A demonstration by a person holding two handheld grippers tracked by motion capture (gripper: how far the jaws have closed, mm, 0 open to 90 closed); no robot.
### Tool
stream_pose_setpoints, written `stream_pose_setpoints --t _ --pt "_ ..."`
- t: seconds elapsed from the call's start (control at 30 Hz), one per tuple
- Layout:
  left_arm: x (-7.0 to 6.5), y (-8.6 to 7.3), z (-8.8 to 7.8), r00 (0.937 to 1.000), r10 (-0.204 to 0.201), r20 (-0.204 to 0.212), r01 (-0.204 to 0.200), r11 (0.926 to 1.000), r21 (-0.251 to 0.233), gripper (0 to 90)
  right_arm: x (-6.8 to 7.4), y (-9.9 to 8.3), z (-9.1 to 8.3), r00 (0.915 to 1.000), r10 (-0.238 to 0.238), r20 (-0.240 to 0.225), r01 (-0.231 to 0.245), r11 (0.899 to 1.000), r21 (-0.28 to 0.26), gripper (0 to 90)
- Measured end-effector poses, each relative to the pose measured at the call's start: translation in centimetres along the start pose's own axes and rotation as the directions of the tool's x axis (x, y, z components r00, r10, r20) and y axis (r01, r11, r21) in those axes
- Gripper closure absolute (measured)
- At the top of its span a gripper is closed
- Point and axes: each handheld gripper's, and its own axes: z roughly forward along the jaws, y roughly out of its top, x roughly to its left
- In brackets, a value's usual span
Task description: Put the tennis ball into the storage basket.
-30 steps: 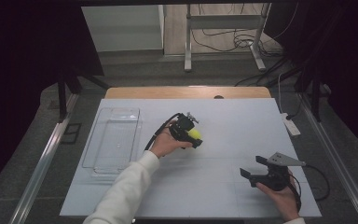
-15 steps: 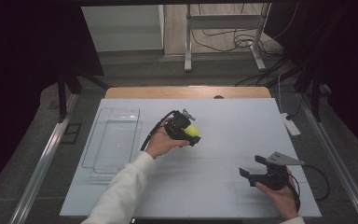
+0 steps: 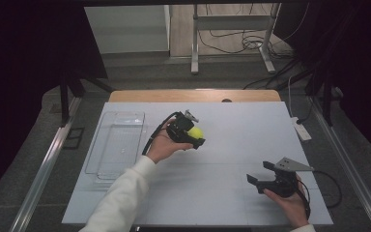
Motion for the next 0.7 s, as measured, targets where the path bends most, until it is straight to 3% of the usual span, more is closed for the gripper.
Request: stream_pose_setpoints --t 0.23,0.7 --pt "-0.1 0.2 -1.5 1.0 0.0 0.002 0.0 0.9991 -0.041 26.3 0.1 0.0 0.0 1.0 0.005 -0.001 -0.005 1.0 0.001 11.5" --pt "0.2 0.1 -3.6 0.9998 0.002 -0.021 -0.003 0.9972 -0.075 26.3 0.4 0.0 0.0 1.0 0.0 -0.005 0.0 1.0 -0.005 11.7"
